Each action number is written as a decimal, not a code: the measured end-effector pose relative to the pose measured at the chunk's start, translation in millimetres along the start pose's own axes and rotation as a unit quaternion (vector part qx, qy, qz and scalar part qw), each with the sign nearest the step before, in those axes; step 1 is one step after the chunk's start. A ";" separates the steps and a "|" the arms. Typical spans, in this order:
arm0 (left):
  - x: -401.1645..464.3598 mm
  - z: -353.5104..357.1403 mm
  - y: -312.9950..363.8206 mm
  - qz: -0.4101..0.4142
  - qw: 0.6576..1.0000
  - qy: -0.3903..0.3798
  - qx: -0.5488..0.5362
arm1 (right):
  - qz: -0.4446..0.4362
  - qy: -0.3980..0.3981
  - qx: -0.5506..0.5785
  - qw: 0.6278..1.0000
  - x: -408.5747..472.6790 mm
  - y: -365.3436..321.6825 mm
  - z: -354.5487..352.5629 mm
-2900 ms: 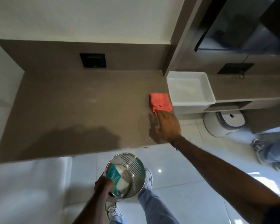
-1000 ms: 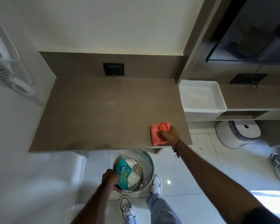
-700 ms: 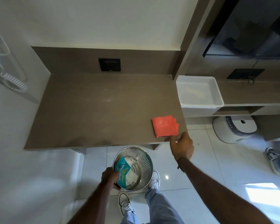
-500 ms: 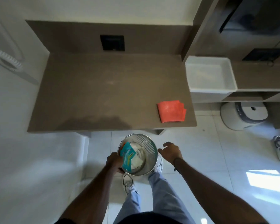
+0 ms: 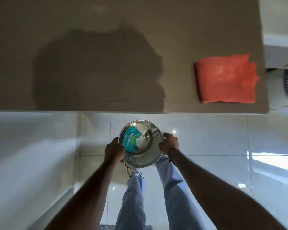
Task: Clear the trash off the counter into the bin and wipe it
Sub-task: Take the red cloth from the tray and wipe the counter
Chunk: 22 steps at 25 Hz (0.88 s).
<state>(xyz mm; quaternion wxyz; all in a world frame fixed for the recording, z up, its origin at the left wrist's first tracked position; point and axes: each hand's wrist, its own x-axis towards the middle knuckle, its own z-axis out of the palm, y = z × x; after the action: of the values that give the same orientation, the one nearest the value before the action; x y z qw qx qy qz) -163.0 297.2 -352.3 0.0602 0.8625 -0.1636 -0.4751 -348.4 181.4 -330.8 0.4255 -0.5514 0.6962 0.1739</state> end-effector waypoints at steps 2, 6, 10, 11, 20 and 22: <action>36.0 22.7 -13.8 0.010 0.999 0.004 0.034 | 0.024 -0.001 0.011 1.000 31.0 7.0 31.1; 90.0 53.5 -33.9 -0.018 0.999 -0.023 0.019 | 0.045 0.000 0.011 0.999 82.8 15.9 73.9; 128.9 76.4 -49.7 -0.015 0.997 -0.069 -0.010 | 0.051 0.001 0.001 0.999 128.2 26.5 103.7; 135.5 79.6 -53.9 -0.009 0.996 -0.083 -0.024 | 0.053 -0.006 -0.003 0.999 136.2 29.3 110.1; 96.1 68.5 -58.0 0.043 0.989 -0.143 0.016 | 0.037 -0.078 0.029 0.996 101.6 35.4 92.5; 51.0 41.2 -41.7 0.094 0.986 -0.121 0.059 | 0.010 -0.066 0.038 0.997 57.7 21.3 63.1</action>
<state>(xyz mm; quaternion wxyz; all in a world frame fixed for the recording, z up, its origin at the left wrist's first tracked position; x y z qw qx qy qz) -163.0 321.2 -426.2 0.0330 0.7813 -0.2778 -0.5580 -344.4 197.6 -417.3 0.4891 -0.5158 0.6780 0.1874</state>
